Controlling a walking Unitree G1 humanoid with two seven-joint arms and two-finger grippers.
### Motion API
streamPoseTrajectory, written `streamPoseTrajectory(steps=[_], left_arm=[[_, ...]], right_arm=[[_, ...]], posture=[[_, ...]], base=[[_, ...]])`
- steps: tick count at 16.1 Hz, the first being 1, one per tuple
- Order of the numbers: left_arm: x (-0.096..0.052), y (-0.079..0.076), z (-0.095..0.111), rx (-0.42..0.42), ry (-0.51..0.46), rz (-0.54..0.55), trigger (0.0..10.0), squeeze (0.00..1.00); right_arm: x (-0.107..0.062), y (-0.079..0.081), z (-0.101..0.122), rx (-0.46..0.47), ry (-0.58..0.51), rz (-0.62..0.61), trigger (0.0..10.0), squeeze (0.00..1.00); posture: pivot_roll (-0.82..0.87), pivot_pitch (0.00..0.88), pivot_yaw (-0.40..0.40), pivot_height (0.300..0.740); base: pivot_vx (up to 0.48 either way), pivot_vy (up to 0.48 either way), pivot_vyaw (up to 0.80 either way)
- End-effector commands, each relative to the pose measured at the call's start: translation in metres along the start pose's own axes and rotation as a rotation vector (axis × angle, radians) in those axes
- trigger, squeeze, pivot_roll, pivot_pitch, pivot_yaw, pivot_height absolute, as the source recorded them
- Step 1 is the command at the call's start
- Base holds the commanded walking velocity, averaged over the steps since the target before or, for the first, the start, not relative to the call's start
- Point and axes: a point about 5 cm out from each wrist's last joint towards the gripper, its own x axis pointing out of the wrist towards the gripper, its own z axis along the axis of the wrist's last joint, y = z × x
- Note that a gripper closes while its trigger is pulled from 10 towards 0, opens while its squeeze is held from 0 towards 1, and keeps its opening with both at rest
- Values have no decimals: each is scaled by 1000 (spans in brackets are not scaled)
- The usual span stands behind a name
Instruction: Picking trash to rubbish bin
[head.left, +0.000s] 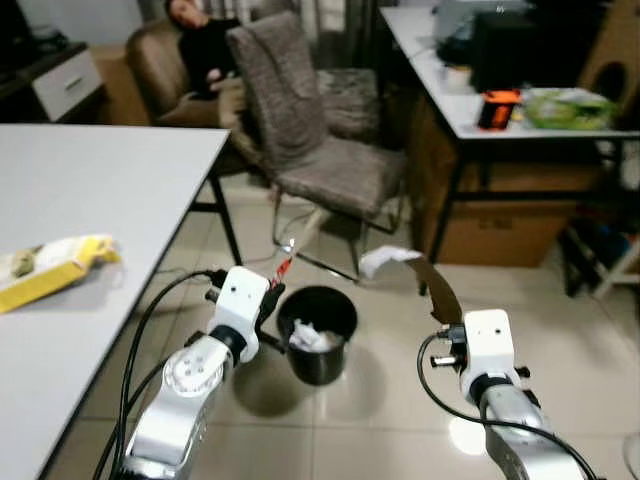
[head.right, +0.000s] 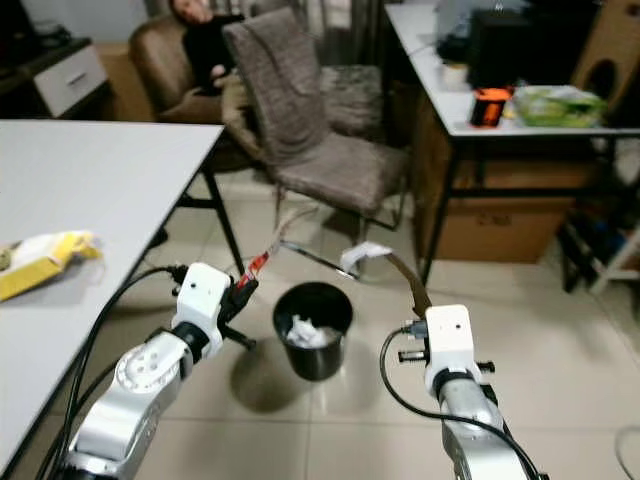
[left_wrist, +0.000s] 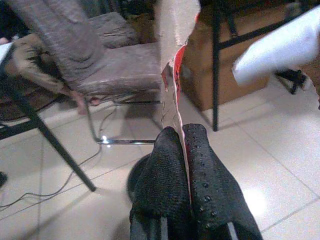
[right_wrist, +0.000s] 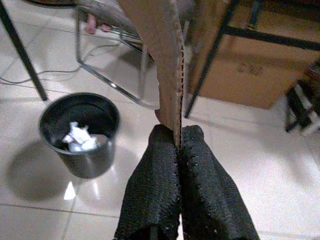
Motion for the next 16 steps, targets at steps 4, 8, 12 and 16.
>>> streamPoseTrajectory(steps=[4,8,12,16], left_arm=[[-3,7,-3,14,11,19,10000,0],[0,10,-4,21,12,30,10000,0],[1,10,-6,17,17,31,10000,0],[0,10,-7,19,20,23,10000,0]], right_arm=[[1,6,2,35,-4,32,10000,0],[5,8,4,11,-14,52,10000,0],[5,10,3,9,-7,66,10000,0],[4,11,-2,38,18,65,10000,0]], posture=[[-78,0,11,740],[-76,0,6,740],[-77,0,9,740],[-81,0,16,740]], base=[[368,0,0],[369,0,0],[369,0,0],[371,0,-578]])
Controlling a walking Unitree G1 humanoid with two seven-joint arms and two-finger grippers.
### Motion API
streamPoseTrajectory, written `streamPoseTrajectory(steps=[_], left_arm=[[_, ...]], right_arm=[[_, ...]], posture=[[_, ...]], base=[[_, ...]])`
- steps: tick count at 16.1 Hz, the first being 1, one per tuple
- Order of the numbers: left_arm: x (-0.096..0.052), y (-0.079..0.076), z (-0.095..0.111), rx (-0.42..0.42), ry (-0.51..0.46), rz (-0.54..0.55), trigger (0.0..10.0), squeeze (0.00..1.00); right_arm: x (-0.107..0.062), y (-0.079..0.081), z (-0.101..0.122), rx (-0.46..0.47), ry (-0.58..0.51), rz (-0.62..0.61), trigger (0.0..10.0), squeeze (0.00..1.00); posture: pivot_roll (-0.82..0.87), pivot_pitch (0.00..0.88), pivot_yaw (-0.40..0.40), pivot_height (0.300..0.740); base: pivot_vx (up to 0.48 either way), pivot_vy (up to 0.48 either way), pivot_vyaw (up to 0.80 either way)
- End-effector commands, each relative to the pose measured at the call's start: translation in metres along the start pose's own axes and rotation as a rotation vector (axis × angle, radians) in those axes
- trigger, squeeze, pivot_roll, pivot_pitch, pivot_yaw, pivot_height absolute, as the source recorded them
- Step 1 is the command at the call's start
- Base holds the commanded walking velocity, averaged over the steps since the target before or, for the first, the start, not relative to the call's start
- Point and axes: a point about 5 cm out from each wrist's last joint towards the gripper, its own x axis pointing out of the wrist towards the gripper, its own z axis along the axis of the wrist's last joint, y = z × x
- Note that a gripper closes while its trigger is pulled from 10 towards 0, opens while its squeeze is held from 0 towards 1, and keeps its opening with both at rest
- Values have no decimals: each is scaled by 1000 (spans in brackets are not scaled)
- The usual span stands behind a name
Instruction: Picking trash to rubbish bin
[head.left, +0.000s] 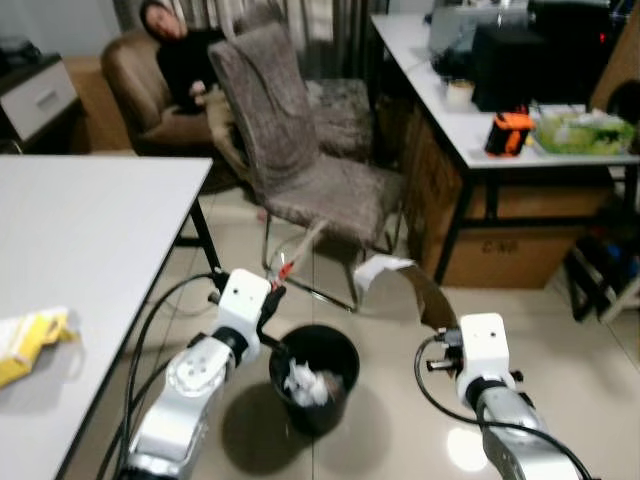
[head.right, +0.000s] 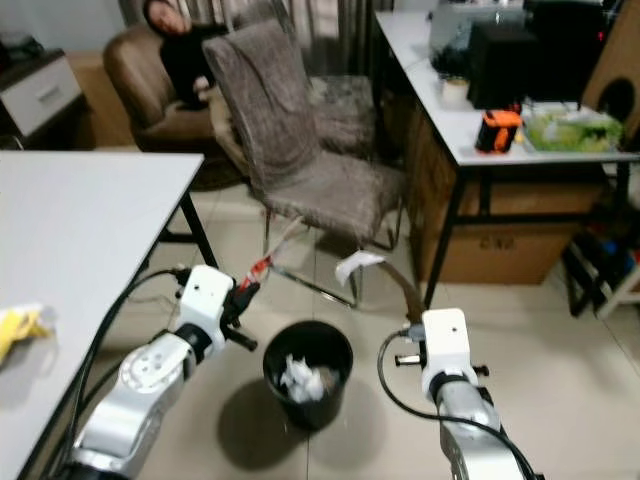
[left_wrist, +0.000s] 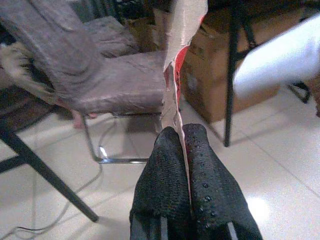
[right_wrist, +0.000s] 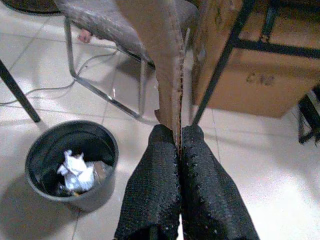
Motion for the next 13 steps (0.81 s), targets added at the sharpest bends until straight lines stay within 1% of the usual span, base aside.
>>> streamPoseTrajectory(steps=[1,2,4,11,12,13], left_arm=[[-3,8,-1,22,6,16,10000,0],[-2,8,-1,25,7,11,10000,0],[-1,8,0,28,5,10,10000,0],[-1,10,0,40,12,11,10000,0],[0,11,0,38,10,15,10000,0],[-1,12,0,38,10,16,10000,0]], right_arm=[[1,8,4,7,-8,32,10000,0],[1,9,3,2,-7,33,10000,0],[0,7,3,-14,-10,31,10000,0],[-1,9,1,-14,-8,43,10000,0],[0,11,3,-49,-23,67,10000,0],[0,13,4,-97,-24,88,10000,0]], posture=[[-83,0,20,740],[-83,0,20,740],[-87,0,25,740],[-86,0,29,740],[-82,0,31,740],[-80,0,32,740]], base=[[371,0,-800],[371,0,-800],[371,0,0],[369,0,0],[371,0,0],[371,0,800]])
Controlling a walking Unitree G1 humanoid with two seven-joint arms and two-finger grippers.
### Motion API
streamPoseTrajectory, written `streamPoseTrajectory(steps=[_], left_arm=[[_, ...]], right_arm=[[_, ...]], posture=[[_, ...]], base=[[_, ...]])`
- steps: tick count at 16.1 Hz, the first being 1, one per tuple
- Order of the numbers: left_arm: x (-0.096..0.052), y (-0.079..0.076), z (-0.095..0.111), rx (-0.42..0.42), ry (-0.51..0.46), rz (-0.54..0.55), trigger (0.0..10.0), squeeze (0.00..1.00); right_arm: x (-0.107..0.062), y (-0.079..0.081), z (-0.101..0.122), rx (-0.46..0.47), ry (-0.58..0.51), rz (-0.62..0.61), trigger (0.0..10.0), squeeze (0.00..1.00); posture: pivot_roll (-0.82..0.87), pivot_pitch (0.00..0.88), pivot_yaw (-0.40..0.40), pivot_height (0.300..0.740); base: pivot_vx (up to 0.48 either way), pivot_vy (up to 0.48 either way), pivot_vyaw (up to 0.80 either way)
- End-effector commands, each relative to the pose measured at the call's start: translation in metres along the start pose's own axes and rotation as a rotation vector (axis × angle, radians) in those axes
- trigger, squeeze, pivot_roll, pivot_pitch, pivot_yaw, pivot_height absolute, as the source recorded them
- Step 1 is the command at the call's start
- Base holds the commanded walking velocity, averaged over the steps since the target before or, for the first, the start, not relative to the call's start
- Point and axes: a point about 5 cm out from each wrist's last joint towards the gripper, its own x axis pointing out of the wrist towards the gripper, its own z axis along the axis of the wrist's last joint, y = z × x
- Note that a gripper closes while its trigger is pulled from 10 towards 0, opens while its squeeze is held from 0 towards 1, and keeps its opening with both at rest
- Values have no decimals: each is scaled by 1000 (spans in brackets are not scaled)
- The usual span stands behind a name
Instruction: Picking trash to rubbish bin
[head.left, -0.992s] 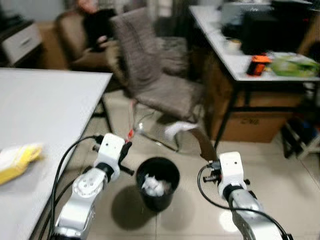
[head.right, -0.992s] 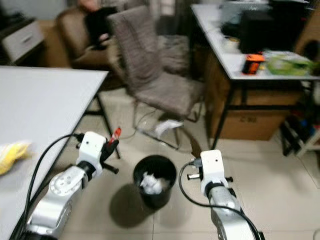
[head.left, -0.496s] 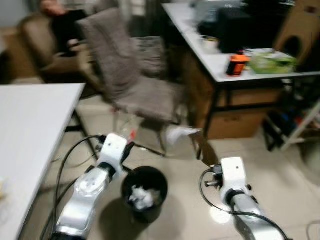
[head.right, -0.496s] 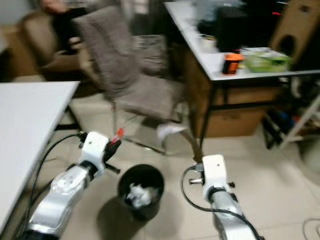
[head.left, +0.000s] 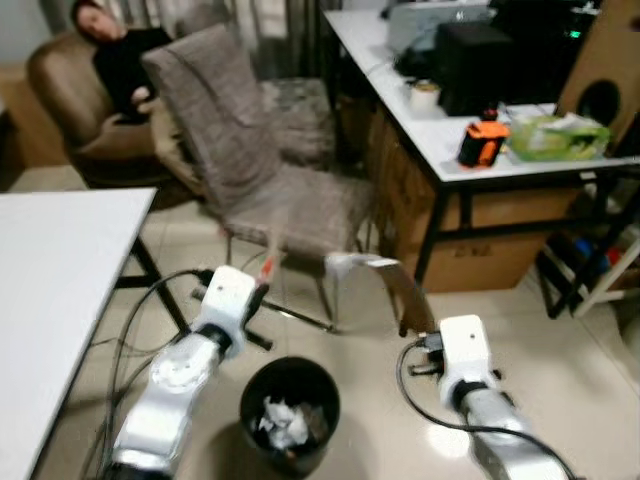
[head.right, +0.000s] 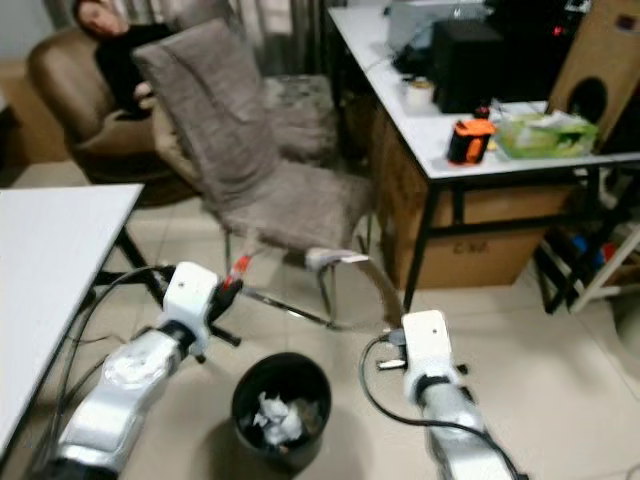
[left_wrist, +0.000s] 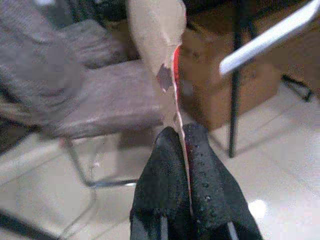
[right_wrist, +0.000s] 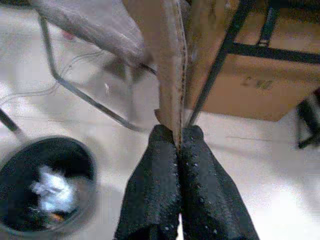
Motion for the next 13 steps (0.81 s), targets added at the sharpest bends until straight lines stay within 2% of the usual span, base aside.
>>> streamPoseTrajectory(steps=[1,3,5,7,8,9,10,11,13], left_arm=[[-5,11,-1,25,13,26,10000,0],[-6,12,-2,27,16,25,10000,0],[-6,12,-2,17,16,25,10000,0],[-4,9,-7,43,48,-2,10000,0],[-4,10,-12,79,75,-12,10000,0],[-5,10,-23,166,137,-44,10000,0],[-8,9,-33,210,188,-71,10000,0],[-8,10,-42,185,235,-69,10000,0],[-9,10,-58,248,327,-102,10000,0]], right_arm=[[3,11,11,-12,-41,45,10000,0],[2,10,9,51,-32,18,10000,0],[1,8,8,48,-30,18,10000,0],[-1,7,6,33,-30,24,10000,0],[-3,6,5,31,-32,27,10000,0],[-4,5,4,21,-36,39,10000,0],[-7,8,4,6,-48,85,10000,0],[-10,12,1,-31,-35,137,10000,0],[-14,11,-3,-46,-7,164,10000,0]], posture=[[-81,0,33,740],[-85,0,40,740],[-87,0,44,740],[-97,0,57,740],[-103,0,64,740],[-109,0,75,740],[-118,0,81,740],[-122,0,84,740],[-135,0,84,740]], base=[[368,0,800],[369,0,203],[354,0,0],[0,0,0],[0,0,0],[0,0,0],[0,0,0],[0,0,0],[0,0,0]])
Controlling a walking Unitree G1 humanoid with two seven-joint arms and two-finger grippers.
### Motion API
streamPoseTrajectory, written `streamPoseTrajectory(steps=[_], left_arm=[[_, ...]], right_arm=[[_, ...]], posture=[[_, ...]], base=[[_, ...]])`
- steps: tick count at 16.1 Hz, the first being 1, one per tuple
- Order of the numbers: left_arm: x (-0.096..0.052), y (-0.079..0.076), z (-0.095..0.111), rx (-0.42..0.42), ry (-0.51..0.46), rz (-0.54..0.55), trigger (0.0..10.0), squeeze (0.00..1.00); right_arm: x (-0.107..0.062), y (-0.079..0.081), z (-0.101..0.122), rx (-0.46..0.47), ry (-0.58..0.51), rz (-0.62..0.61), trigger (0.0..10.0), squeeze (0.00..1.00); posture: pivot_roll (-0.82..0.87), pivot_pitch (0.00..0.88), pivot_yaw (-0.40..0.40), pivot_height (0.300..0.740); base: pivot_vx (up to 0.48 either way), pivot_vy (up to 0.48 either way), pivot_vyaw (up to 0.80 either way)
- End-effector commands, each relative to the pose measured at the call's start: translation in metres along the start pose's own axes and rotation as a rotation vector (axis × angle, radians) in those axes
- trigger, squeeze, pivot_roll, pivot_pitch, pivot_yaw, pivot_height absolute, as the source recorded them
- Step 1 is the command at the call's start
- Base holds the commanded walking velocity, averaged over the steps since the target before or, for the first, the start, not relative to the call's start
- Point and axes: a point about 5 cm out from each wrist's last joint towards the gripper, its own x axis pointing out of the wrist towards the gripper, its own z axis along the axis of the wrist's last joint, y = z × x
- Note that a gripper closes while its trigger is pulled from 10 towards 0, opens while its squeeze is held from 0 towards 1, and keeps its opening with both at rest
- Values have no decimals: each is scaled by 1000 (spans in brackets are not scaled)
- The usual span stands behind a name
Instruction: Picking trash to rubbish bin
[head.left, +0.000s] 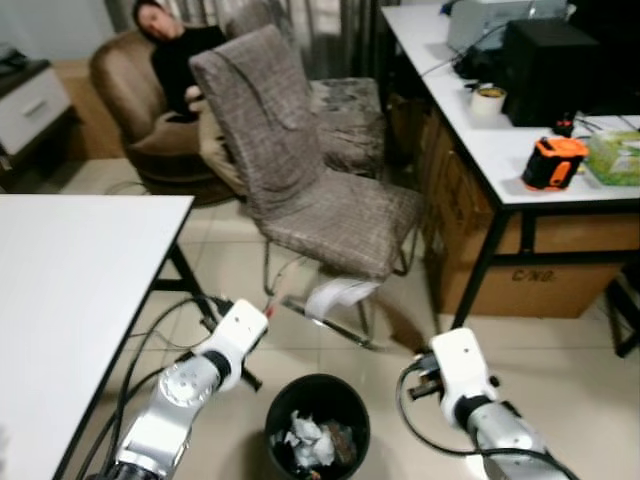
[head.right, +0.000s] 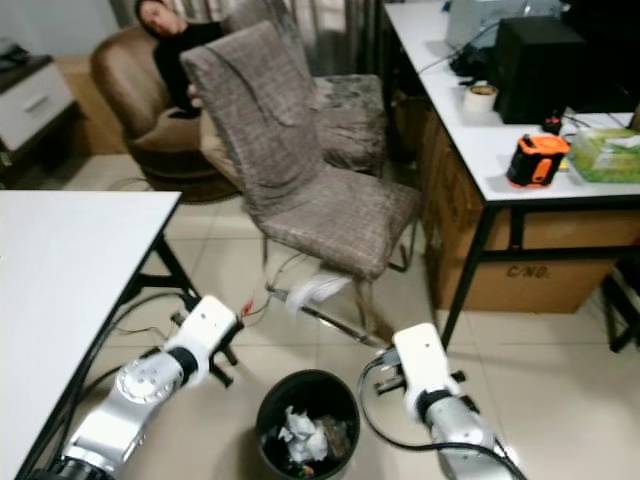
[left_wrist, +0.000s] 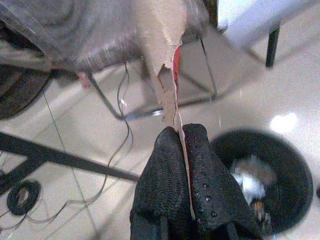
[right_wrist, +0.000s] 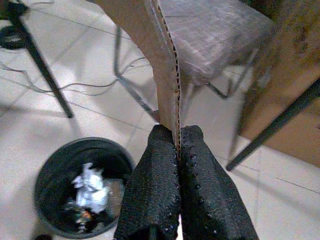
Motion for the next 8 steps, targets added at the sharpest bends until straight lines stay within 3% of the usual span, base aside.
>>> streamPoseTrajectory(steps=[1,5,8], left_arm=[[4,0,-3,15,23,-21,10000,0],[25,-14,-10,29,86,-87,10000,0],[39,-17,-12,-113,127,-83,10000,0]], right_arm=[[-3,-5,3,-4,-4,2,10000,0],[-14,-7,-10,-24,81,20,10000,0],[-25,-7,-19,-30,122,27,10000,0]], posture=[[-138,0,84,740],[-160,21,85,740],[-171,37,90,740]], base=[[0,0,0],[0,0,0],[0,0,0]])
